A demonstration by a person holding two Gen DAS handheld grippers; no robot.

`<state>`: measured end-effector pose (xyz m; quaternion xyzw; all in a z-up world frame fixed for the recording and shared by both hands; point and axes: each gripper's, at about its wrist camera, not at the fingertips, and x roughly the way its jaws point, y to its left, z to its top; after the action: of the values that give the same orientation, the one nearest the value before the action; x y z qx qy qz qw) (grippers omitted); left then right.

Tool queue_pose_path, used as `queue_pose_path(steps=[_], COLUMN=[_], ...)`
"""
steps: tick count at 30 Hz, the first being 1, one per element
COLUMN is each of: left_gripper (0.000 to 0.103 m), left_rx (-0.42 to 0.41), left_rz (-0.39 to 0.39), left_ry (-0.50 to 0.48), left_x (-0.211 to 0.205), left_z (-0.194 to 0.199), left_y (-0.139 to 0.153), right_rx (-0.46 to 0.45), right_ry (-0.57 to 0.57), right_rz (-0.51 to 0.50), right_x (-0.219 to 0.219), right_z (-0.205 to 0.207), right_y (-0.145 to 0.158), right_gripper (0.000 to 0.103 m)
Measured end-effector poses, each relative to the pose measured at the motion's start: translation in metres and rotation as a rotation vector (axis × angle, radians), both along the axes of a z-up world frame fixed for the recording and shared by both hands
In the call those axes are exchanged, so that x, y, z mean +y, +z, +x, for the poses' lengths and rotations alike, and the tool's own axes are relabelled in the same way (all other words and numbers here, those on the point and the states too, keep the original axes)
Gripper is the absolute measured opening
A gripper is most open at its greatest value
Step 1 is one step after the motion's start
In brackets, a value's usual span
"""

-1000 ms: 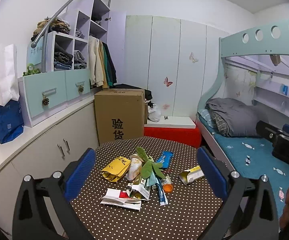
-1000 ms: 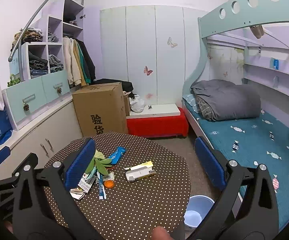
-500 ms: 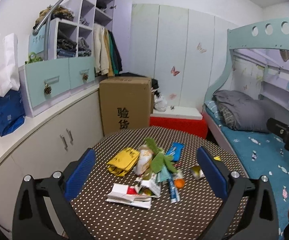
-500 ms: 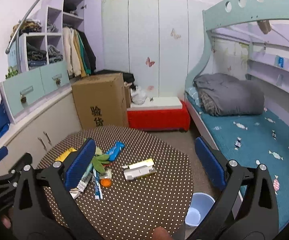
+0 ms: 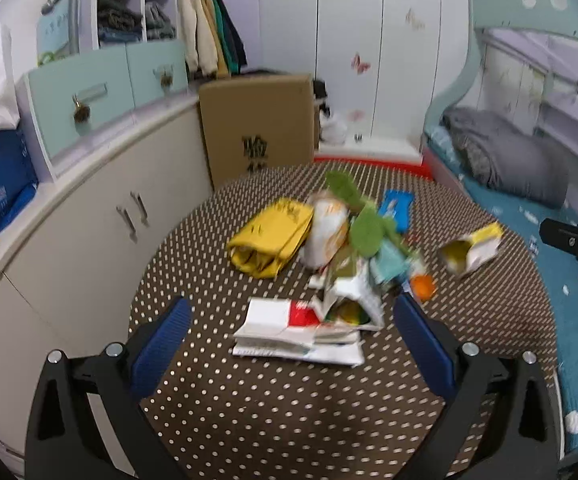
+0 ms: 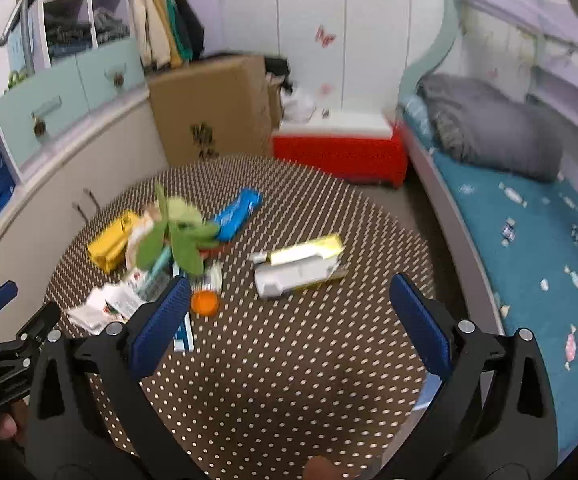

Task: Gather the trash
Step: 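Grasp the white paper wrapper with the left tool while the right tool grasps the orange-capped tube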

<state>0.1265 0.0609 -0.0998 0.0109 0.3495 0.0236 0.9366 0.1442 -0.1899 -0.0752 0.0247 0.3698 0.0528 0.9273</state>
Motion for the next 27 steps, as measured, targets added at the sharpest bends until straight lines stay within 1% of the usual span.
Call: queue_pose_path(steps=[2,5,6,8,10,13,14,15,18,21,22,24,25,27], left_gripper=[0.099,0.099,0.099,0.099,0.099,0.099,0.099,0.099,0.099,0.099,0.099,0.099,0.099,0.099], left_rx=[0.026,0.049,0.054,0.059,0.066,0.072,0.071,0.072,0.088,0.106,0.104,0.093,0.089,0.086], left_rz=[0.009,0.011,0.013,0.012,0.008,0.0,0.0,-0.001,0.003,0.063,0.122,0.215,0.273,0.342], left_ry=[0.002,-0.01,-0.012,-0.019,-0.027,-0.046,-0.056,-0.065,-0.129,-0.257,-0.316,-0.411,-0.476,-0.554], left_x=[0.008,0.019,0.023,0.028,0.032,0.037,0.038,0.039,0.043,0.04,0.034,0.026,0.02,0.014], left_z=[0.007,0.014,0.015,0.016,0.016,0.016,0.016,0.016,0.018,0.023,0.024,0.024,0.025,0.027], left_y=[-0.011,-0.02,-0.022,-0.025,-0.027,-0.03,-0.03,-0.031,-0.034,-0.038,-0.04,-0.044,-0.047,-0.052], right_rx=[0.043,0.108,0.135,0.174,0.216,0.252,0.256,0.257,0.248,0.252,0.252,0.251,0.252,0.259], right_ry=[0.031,0.094,0.119,0.16,0.208,0.252,0.261,0.274,0.296,0.303,0.306,0.306,0.302,0.291], right_rz=[0.004,0.024,0.032,0.045,0.059,0.069,0.075,0.072,0.033,0.006,-0.001,-0.004,-0.003,0.018], right_x=[0.008,0.025,0.032,0.046,0.061,0.08,0.082,0.087,0.098,0.103,0.103,0.102,0.1,0.092], right_z=[0.008,0.021,0.027,0.036,0.047,0.061,0.063,0.064,0.066,0.071,0.071,0.07,0.069,0.067], right_y=[-0.013,-0.035,-0.042,-0.055,-0.067,-0.078,-0.079,-0.08,-0.082,-0.087,-0.086,-0.085,-0.084,-0.084], right_gripper=[0.097,0.097,0.095,0.084,0.069,0.059,0.057,0.052,0.045,0.041,0.039,0.037,0.037,0.037])
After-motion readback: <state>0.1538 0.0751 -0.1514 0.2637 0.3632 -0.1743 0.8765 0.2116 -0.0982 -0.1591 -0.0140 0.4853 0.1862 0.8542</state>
